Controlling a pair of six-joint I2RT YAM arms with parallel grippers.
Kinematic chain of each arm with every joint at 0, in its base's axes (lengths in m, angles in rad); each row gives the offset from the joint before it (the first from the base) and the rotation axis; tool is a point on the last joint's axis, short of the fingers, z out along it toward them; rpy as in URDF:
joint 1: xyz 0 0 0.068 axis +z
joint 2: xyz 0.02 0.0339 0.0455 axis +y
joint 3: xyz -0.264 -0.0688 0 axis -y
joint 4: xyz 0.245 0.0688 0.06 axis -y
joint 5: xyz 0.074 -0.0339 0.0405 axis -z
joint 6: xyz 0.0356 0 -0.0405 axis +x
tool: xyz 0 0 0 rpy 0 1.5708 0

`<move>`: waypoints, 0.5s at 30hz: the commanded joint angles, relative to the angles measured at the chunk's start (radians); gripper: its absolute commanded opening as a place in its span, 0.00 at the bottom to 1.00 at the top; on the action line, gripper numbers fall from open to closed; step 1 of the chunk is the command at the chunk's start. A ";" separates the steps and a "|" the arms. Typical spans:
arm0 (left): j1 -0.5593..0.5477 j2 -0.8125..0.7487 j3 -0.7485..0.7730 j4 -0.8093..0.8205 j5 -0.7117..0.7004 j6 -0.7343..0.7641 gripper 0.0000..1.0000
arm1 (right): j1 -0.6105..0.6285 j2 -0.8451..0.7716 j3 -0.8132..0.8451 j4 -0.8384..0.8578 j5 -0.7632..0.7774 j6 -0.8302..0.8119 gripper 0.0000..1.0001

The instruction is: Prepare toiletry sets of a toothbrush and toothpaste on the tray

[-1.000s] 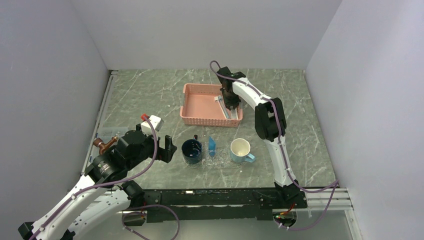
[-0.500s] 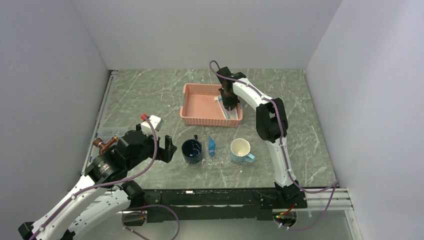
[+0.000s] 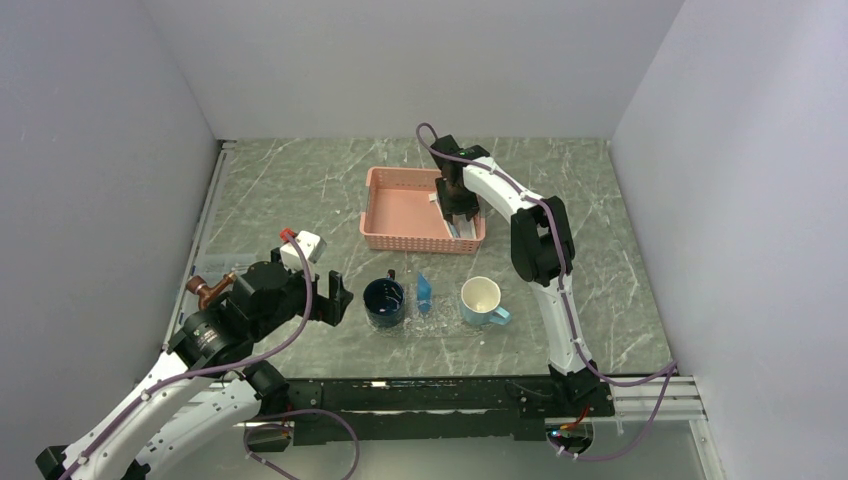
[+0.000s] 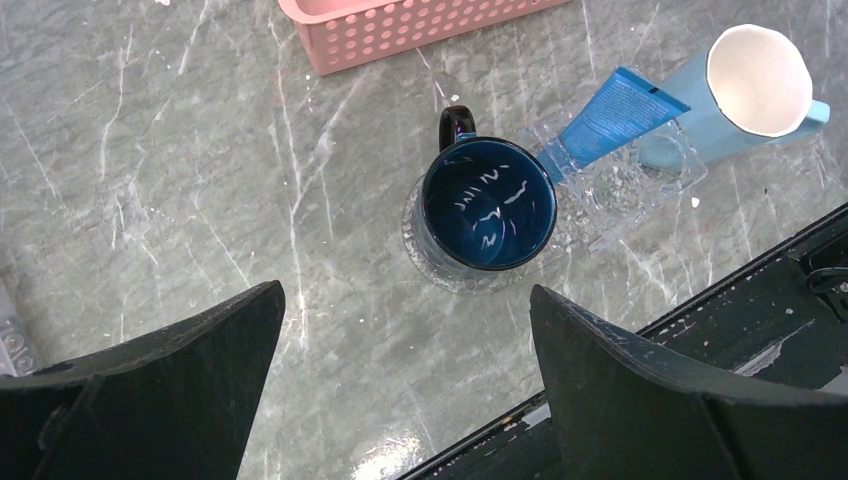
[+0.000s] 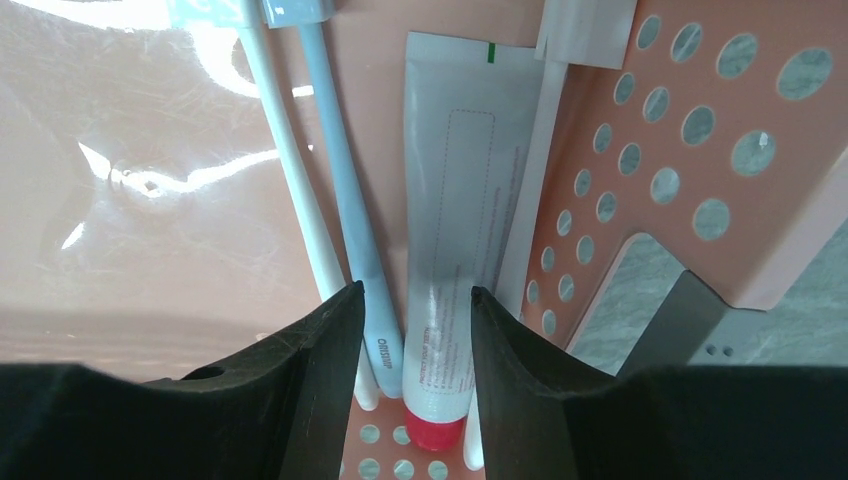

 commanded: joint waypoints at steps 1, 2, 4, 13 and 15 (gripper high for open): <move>0.005 -0.007 0.014 0.023 -0.006 0.015 0.99 | 0.001 -0.028 0.014 -0.024 0.033 0.018 0.46; 0.005 -0.006 0.014 0.023 -0.007 0.016 1.00 | 0.002 -0.022 0.013 -0.028 0.031 0.018 0.46; 0.005 -0.008 0.013 0.023 -0.008 0.016 0.99 | 0.000 -0.002 0.024 -0.040 0.028 0.020 0.46; 0.005 -0.011 0.013 0.022 -0.007 0.014 0.99 | -0.001 0.047 0.024 -0.056 -0.017 0.020 0.46; 0.004 -0.013 0.012 0.022 -0.007 0.015 1.00 | 0.000 0.046 0.013 -0.047 -0.030 0.019 0.46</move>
